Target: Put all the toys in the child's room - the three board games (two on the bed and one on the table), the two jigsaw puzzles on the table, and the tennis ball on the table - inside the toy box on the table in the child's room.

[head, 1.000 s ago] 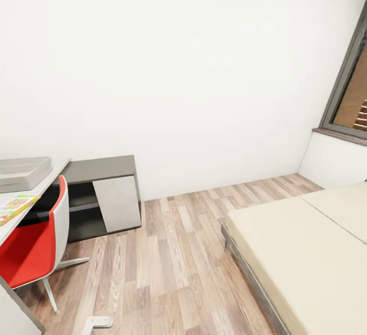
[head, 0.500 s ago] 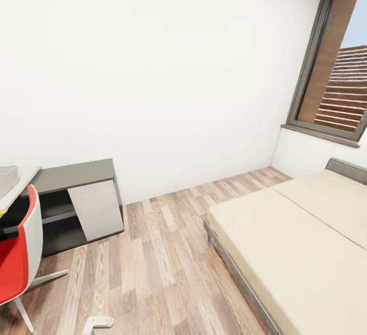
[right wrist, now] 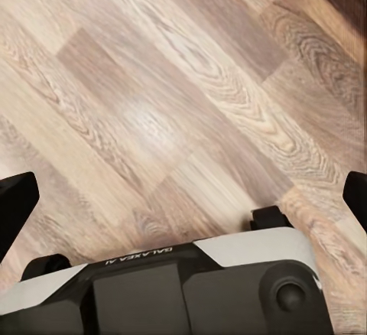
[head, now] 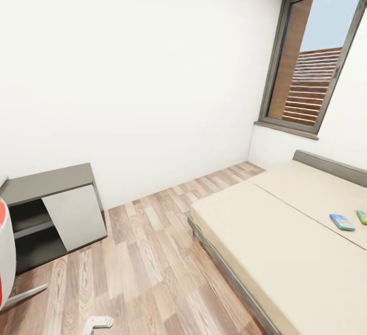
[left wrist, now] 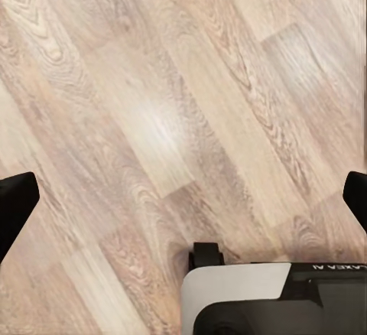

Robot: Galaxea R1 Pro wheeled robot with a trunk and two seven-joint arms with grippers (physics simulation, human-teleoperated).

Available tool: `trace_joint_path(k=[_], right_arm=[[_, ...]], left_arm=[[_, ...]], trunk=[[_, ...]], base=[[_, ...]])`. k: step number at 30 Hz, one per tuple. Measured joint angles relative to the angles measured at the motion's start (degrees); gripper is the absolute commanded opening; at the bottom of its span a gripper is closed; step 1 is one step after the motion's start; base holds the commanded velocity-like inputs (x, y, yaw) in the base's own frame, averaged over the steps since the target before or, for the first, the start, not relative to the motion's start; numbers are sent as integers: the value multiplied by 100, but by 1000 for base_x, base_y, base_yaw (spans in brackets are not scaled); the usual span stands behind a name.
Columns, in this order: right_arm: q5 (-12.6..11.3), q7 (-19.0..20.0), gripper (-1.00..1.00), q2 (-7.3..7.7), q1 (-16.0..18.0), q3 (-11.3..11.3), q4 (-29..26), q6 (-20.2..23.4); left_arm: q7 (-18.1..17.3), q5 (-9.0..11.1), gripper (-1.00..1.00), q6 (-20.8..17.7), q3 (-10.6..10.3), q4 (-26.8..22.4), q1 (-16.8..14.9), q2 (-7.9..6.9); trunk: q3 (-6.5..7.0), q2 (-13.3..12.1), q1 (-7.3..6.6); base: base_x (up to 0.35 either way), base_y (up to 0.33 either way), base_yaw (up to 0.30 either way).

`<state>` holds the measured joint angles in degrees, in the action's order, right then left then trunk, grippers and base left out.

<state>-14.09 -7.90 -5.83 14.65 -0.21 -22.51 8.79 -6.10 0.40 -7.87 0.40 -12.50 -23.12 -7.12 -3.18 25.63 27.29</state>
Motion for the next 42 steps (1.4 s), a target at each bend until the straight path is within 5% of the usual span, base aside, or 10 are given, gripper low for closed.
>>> trace_joint_path(k=[7, 14, 42], right_arm=[[13, 371, 100, 11, 0, 17, -43, 1], [5, 780, 100, 51, 0, 2, -26, 3], [0, 801, 100, 32, 0, -14, -7, -32]], left_arm=[[-21, 1, 100, -2, 6, 0, 0, -17], [-13, 8, 100, -12, 3, 0, 0, -16], [-12, 8, 100, -8, 6, 0, 0, -17]], trunk=[[123, -282, -154], [110, -284, -155], [48, -284, -155]], base=[[-1, 1, -281], [0, 0, -281], [0, 0, -281]])
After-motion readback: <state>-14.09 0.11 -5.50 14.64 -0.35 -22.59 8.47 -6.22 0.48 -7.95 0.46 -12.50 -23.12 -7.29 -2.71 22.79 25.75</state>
